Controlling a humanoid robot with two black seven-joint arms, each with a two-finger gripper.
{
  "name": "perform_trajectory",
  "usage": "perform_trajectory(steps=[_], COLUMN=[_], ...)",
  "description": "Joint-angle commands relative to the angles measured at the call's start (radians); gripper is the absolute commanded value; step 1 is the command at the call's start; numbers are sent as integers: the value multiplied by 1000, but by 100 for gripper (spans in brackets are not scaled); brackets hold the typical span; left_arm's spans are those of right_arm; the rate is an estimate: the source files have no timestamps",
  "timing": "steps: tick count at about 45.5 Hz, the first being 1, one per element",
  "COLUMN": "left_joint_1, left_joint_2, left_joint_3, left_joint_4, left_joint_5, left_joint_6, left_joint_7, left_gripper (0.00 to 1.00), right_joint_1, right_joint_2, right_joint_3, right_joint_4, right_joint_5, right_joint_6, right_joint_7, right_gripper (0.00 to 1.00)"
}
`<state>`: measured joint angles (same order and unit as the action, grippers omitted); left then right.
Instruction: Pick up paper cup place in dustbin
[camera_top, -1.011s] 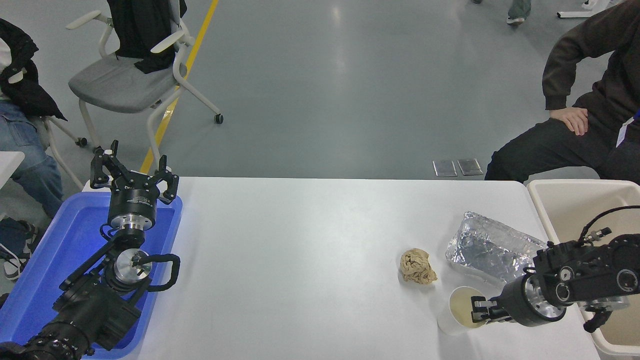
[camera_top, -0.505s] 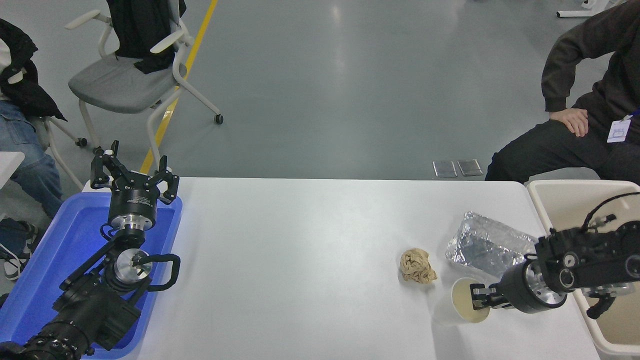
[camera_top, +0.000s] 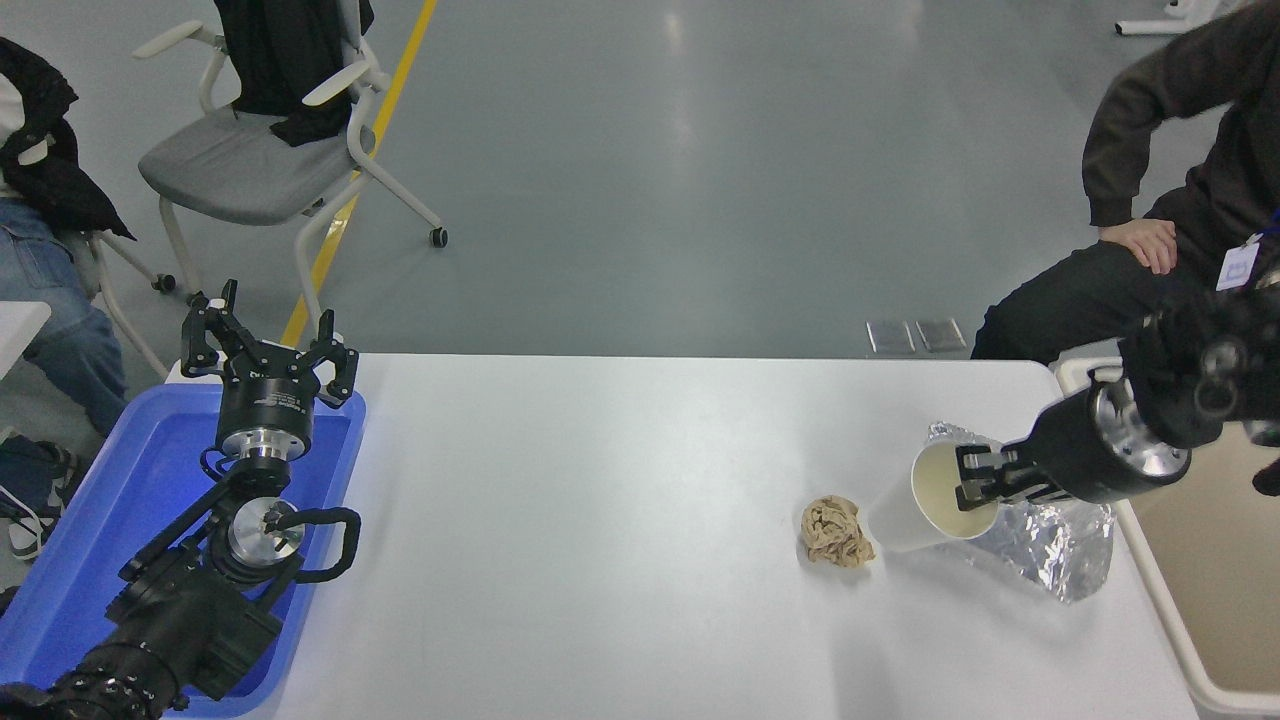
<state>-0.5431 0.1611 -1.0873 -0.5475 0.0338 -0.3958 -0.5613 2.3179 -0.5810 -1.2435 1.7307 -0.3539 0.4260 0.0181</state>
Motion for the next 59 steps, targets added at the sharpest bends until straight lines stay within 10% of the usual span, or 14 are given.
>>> perform_trajectory(steps=[1,18,38,59], left_joint_1=[-1,-1,-1,-1], left_joint_2=[0,0,0,0], left_joint_3=[0,0,0,0], left_joint_4=[0,1,1,0], left_joint_5=[0,-2,-2,-2], left_joint_6=[0,0,0,0], left_joint_7=[0,0,-2,-2], left_gripper=[99,99,99,99], right_joint_1=[219,189,-420,-1353], right_joint_2=[13,-5,-405,-270], right_joint_3=[-93,-230,82,670], right_joint_4=[15,-26,-652,-1187], right_joint_5=[12,-72,-471,-513], right_joint_6=[106,97,91,-279], right_joint_7=[-9,-6,8,8], right_gripper=[0,0,0,0])
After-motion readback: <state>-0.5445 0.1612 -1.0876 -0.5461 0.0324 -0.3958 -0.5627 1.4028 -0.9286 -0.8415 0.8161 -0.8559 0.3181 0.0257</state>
